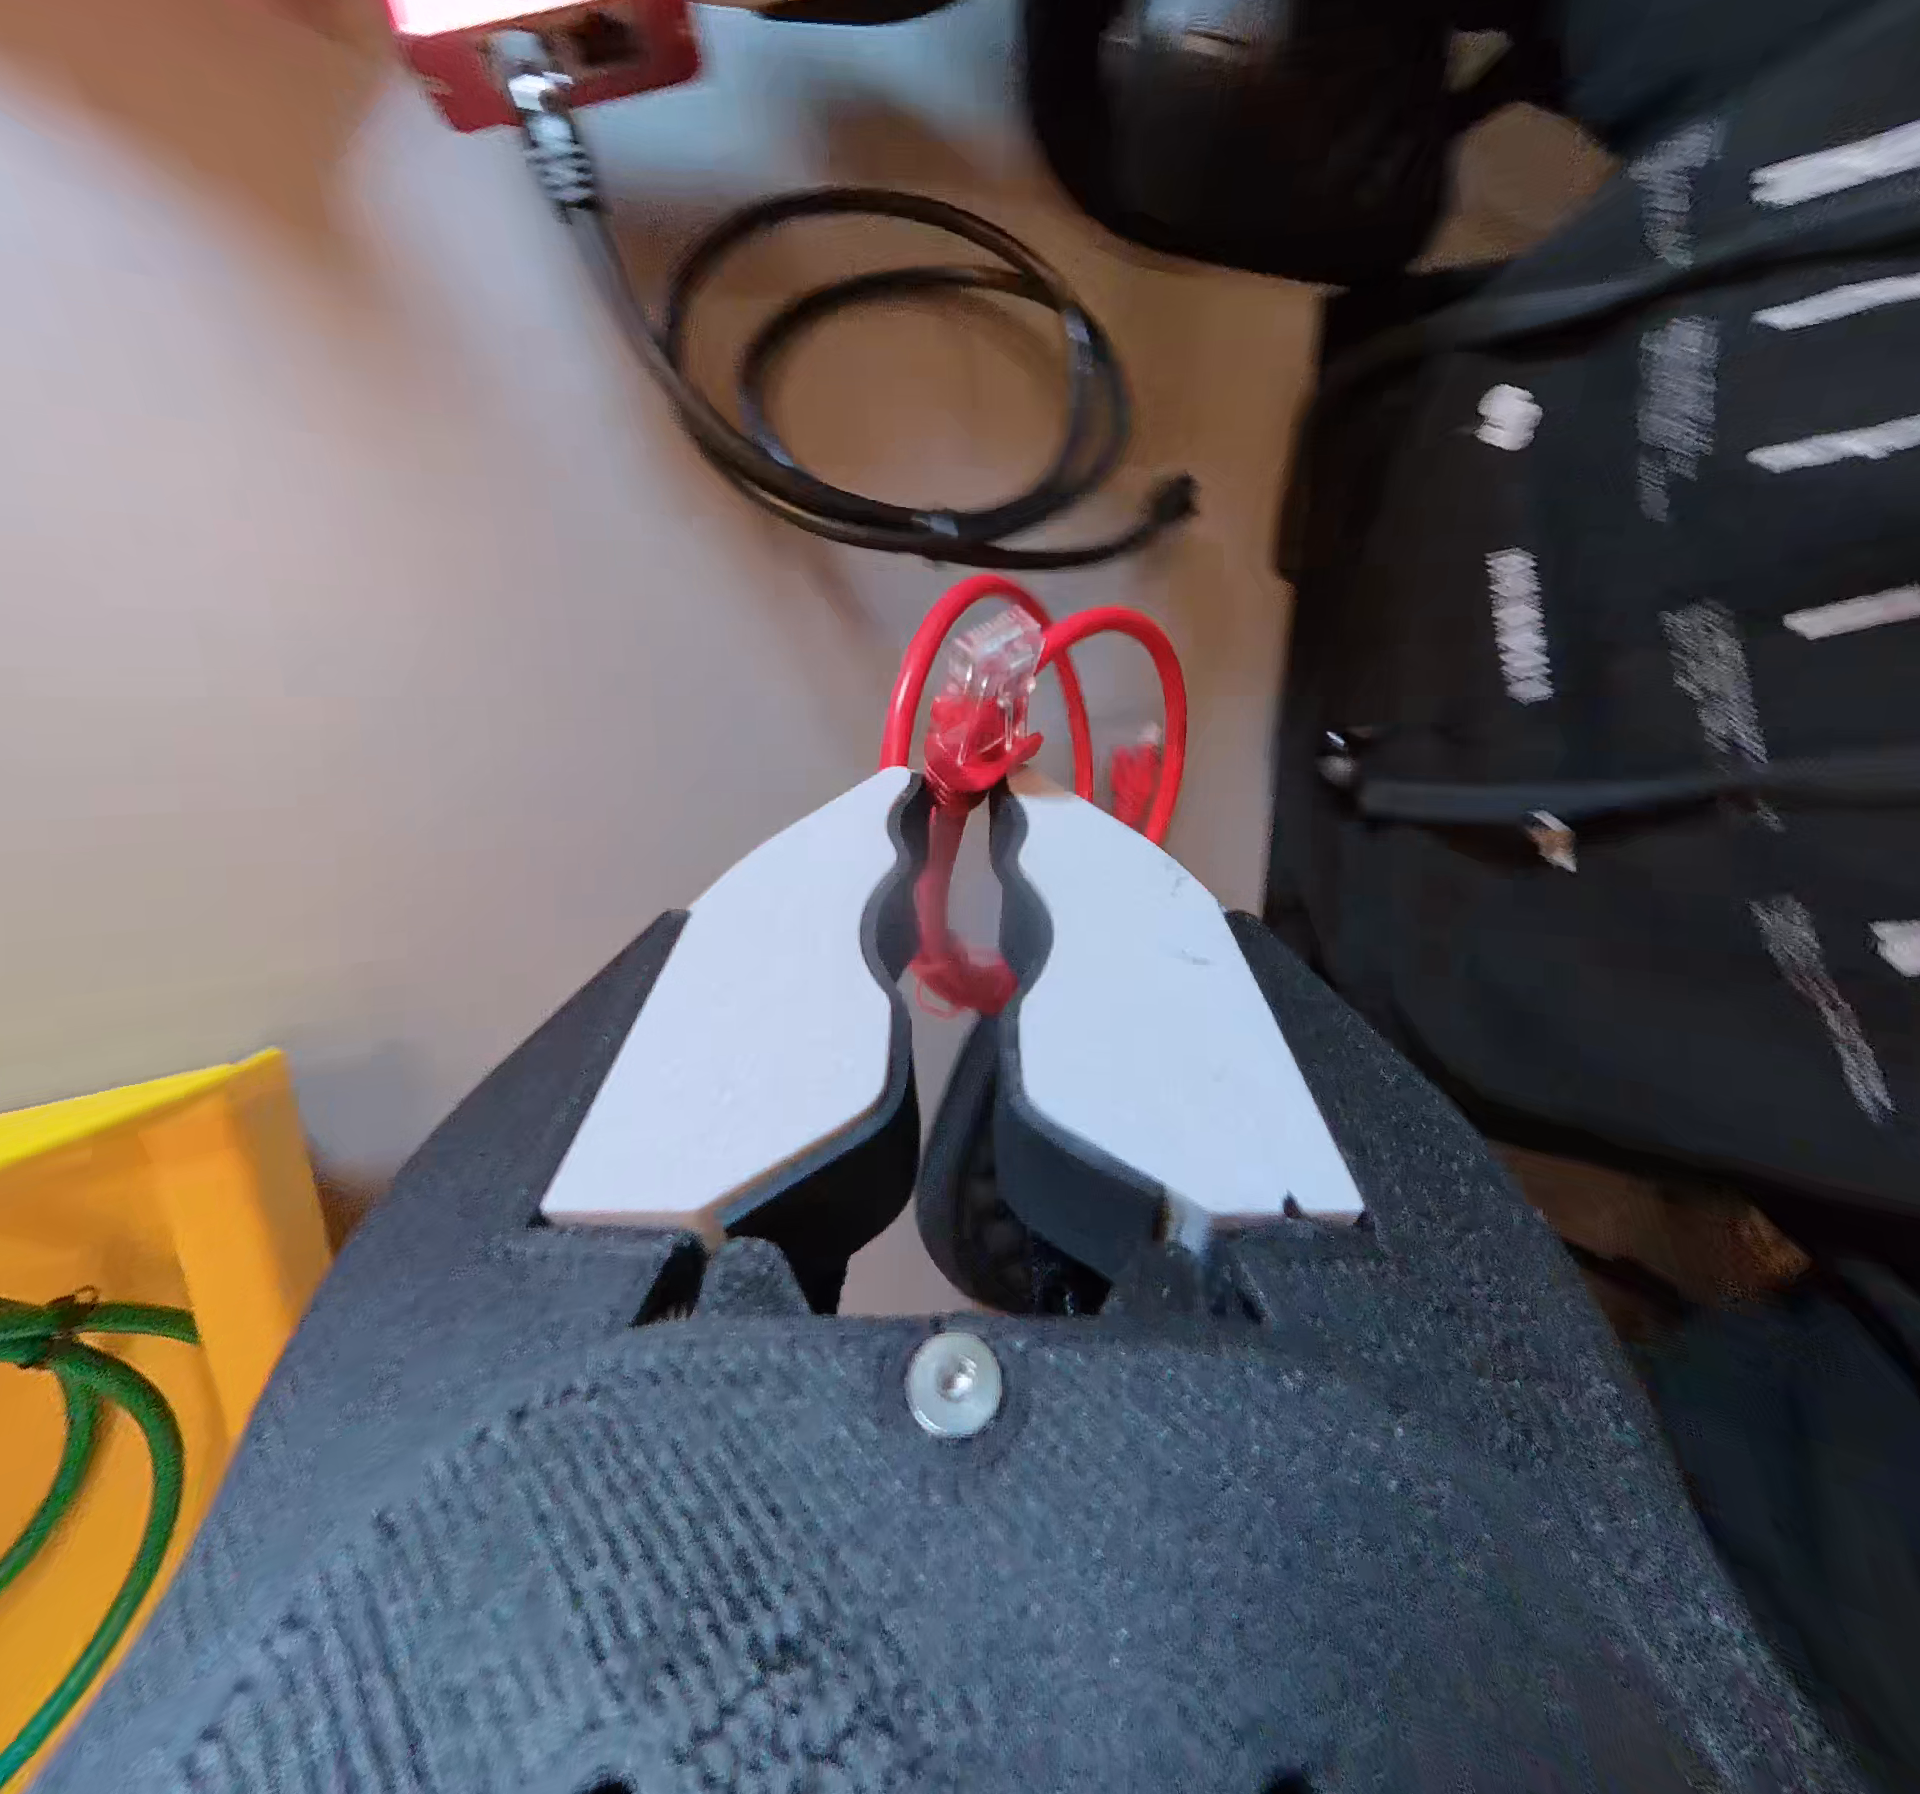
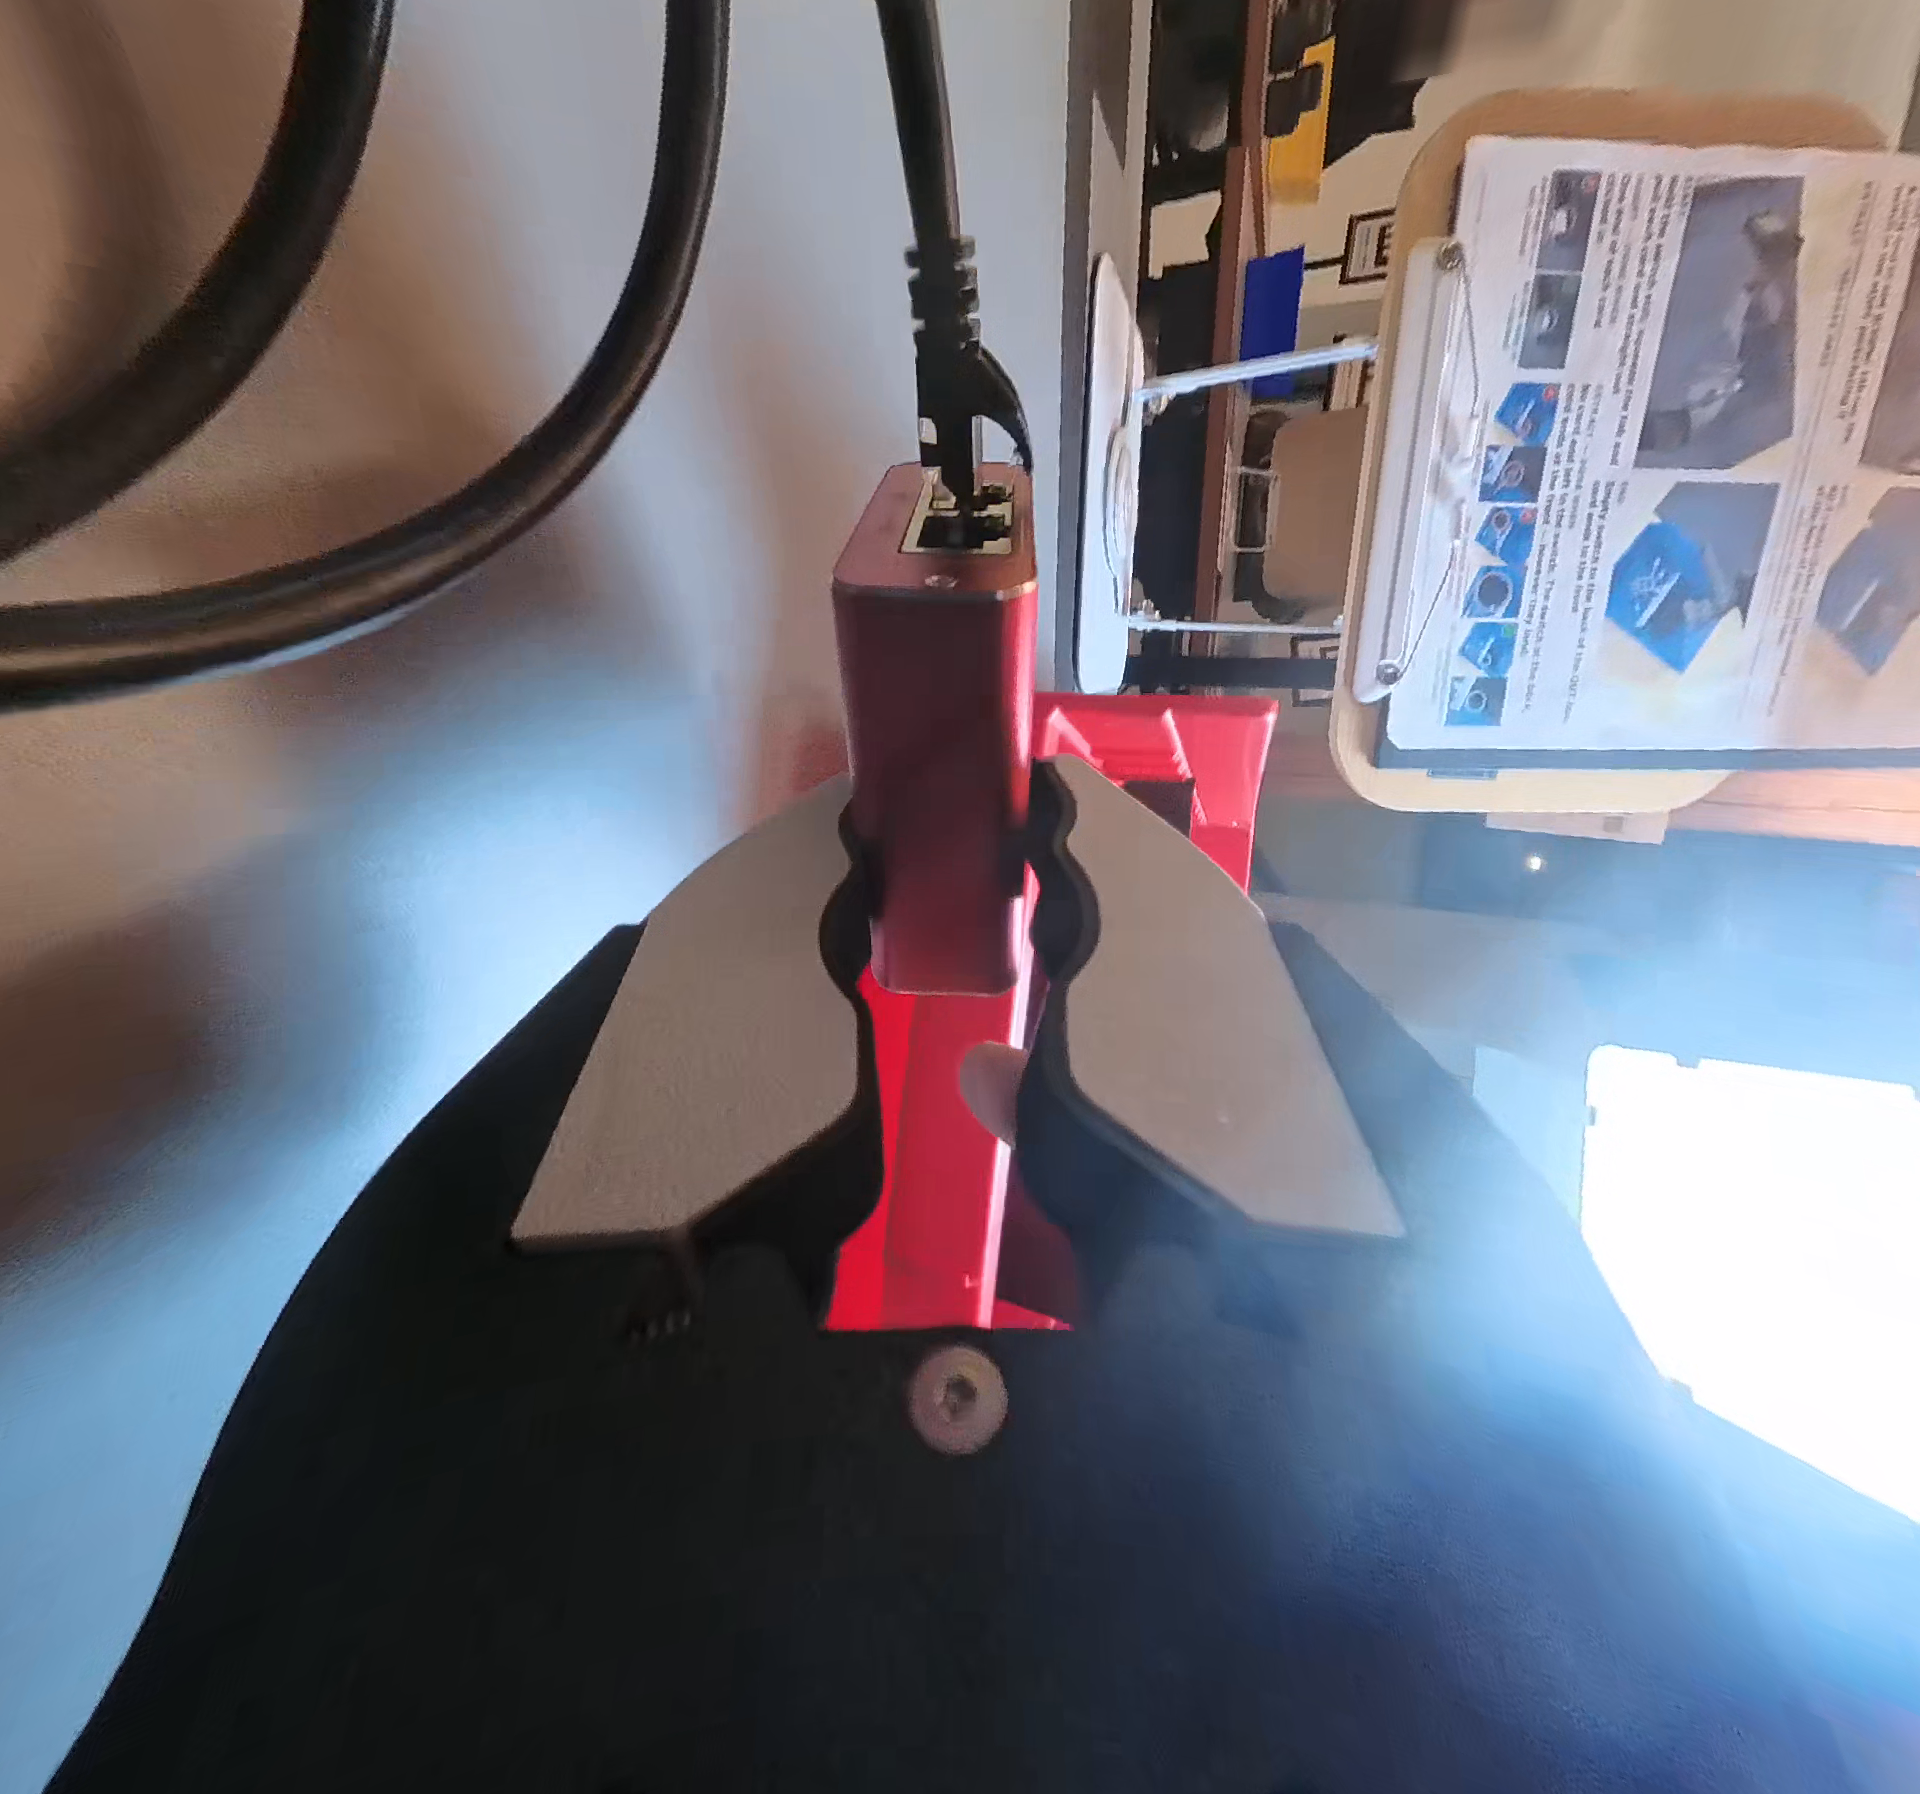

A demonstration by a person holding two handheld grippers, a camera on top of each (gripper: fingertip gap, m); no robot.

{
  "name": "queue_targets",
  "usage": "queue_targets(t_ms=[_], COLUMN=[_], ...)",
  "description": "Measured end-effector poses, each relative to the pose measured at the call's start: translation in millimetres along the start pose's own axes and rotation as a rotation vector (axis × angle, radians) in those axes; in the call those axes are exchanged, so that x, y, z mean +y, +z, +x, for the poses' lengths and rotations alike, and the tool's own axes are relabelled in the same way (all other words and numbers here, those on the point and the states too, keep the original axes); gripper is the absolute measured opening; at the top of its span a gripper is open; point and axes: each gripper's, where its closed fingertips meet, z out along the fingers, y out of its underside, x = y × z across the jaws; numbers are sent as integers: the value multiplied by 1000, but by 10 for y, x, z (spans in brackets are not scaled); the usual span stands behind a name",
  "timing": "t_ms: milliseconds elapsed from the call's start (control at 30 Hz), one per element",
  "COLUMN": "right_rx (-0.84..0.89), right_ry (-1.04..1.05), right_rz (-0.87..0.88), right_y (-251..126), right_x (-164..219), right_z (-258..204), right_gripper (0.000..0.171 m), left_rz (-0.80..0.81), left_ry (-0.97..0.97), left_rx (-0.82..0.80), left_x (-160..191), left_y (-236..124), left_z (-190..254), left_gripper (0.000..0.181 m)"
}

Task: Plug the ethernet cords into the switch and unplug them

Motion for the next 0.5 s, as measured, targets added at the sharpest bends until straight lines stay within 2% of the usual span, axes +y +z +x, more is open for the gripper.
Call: queue_targets(t_ms=[133, 200, 333, 433, 500], right_rx=[-26, -43, -44, -24, -12], right_ry=[-66, -81, -90, -91, -98], right_rz=[-58, -65, 0, 62, 100], right_y=[77, 116, 102, 30, -11], right_x=[78, 14, -258, -394, -438], right_z=[-88, -139, -149, -142, -156], right_gripper=[27, 27, 27, 27, 27], left_rz=[93, 150, 169, 41, -17], left_ry=[57, 40, -53, -107, -106], left_rx=[104, 134, 83, -103, -190], left_x=[42, -34, -206, -165, -174], left_y=[-310, -279, 253, 723, 881], left_z=[307, 351, 67, -368, -532], left_gripper=[10, 10, 11, 10, 10])
